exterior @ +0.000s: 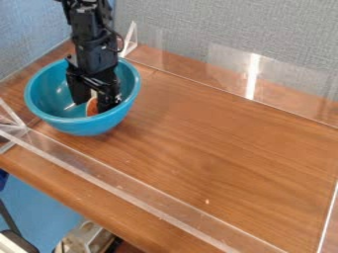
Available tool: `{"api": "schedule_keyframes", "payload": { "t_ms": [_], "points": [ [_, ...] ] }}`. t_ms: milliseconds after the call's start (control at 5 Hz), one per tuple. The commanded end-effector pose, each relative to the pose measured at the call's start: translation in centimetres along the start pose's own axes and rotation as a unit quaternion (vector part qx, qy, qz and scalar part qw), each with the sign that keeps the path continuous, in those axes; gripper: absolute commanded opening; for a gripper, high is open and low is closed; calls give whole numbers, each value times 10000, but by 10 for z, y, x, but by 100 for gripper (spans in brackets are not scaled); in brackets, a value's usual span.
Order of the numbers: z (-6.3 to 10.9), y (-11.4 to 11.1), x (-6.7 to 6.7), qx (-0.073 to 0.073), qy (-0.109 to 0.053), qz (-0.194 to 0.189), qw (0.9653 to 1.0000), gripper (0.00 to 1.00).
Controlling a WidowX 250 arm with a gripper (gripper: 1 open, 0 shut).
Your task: Put the mushroom in the blue bowl
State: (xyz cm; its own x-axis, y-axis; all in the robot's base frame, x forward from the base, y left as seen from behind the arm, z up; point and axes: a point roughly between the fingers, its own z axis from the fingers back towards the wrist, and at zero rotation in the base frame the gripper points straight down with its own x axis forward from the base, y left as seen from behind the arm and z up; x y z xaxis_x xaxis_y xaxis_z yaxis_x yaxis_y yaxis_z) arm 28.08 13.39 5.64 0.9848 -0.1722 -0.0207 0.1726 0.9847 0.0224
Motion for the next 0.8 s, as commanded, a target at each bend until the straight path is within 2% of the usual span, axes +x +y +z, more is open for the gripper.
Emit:
{"api": "schedule_keyframes", "payload": {
  "t_ms": [0, 200, 400, 600],
  "points": [
    [39, 5, 6, 245, -395, -80, 9989, 100],
    [52, 3, 6, 256, -434, -234, 9985, 100],
    [63, 8, 16, 285, -686, -162, 9971, 100],
    [80, 5, 16, 340, -889, -51, 9954, 100]
  ]
}}
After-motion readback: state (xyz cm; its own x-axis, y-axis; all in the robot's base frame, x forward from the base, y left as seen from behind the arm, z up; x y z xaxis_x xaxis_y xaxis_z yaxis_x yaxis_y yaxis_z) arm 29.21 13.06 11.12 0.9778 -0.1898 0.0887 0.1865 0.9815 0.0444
